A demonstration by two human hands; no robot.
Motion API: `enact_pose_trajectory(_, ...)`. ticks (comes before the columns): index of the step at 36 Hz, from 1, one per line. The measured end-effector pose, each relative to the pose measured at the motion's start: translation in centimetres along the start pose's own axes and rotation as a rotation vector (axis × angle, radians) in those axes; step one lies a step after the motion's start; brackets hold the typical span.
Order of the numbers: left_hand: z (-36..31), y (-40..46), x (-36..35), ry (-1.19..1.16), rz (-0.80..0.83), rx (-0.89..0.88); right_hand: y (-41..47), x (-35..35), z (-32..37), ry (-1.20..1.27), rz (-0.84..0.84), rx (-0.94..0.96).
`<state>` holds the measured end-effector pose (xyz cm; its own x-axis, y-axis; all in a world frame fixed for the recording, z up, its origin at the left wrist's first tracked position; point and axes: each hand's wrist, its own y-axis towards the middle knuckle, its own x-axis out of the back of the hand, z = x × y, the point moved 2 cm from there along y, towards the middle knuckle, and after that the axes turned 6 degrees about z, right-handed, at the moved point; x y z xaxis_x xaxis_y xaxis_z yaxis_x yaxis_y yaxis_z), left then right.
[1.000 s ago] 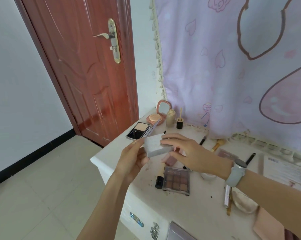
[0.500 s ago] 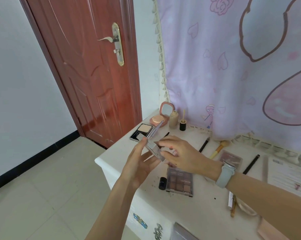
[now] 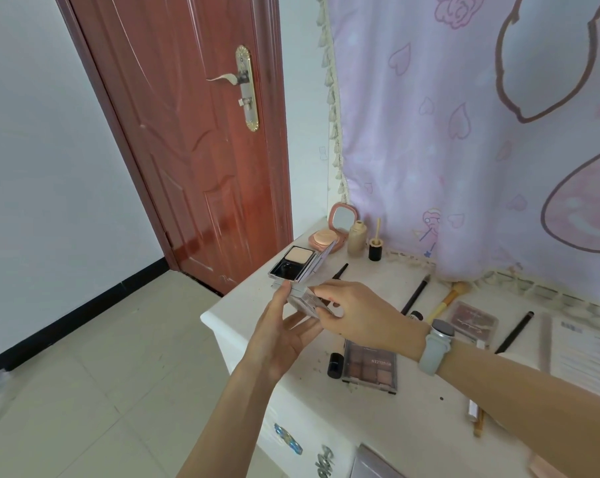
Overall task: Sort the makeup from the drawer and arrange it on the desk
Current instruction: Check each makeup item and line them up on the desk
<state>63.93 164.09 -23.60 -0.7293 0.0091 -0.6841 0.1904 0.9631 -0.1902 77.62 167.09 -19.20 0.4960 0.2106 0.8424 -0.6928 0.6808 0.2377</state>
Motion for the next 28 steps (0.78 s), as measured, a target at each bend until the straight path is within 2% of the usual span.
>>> enact_pose_trajectory(6,-0.5,-0.2,0.7,0.008,0.049,0.013,0.7,0.3,0.2,0.172,0.133,-0.013)
enact_pose_trajectory(13,-0.5,-0.3,1.1,0.009,0.027,0.053,0.8,0.4,0.5,0.1,0.176,-0.011)
enact_pose_trajectory(24,-1.2,0.0,1.0,0.01,-0.047,-0.022,2.0,-1.7,0.4,-0.171,-0.059,-0.052)
enact_pose_trajectory(28,-1.7,0.0,1.6,-0.032,-0.071,-0.011,2.8,-2.4,0.7,-0.222,-0.075,-0.042)
